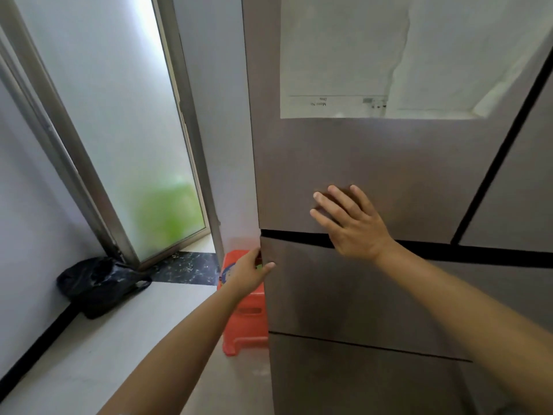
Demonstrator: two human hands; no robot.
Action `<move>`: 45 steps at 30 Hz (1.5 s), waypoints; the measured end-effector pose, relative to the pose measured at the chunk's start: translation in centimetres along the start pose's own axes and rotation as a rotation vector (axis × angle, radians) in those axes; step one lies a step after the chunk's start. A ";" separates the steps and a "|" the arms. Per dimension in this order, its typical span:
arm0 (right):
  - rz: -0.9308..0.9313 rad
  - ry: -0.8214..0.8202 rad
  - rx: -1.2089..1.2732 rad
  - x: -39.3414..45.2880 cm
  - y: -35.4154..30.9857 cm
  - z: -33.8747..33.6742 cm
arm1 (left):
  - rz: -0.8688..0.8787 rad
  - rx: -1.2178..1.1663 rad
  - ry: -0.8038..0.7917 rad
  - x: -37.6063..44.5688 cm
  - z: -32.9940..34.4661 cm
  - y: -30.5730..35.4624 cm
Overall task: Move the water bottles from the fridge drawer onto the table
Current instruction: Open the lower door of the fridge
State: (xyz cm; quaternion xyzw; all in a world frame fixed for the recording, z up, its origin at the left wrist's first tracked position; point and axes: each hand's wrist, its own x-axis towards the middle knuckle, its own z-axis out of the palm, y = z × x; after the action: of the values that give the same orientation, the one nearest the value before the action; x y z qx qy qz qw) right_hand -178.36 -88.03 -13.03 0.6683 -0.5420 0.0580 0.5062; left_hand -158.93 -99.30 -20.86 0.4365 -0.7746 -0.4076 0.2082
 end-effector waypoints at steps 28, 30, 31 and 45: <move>0.869 -0.620 0.671 -17.0 -10.4 -34.7 | 0.739 0.536 -0.097 -29.8 0.1 5.3; 0.940 -0.697 0.624 -19.7 -9.4 -38.5 | 0.844 0.516 -0.164 -30.6 3.3 8.3; 0.980 -0.733 0.597 -21.0 -8.9 -40.2 | 0.894 0.501 -0.196 -31.1 5.3 9.8; 1.472 -0.906 -0.062 -40.9 0.9 -51.2 | 1.311 0.550 -0.517 -39.5 33.9 31.5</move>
State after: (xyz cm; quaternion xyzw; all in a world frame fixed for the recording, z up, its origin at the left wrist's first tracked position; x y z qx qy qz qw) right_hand -171.52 -22.80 -13.47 0.0919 -0.9878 0.0844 0.0931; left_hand -176.87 -41.64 -13.63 -0.1866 -0.9735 -0.0819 0.1034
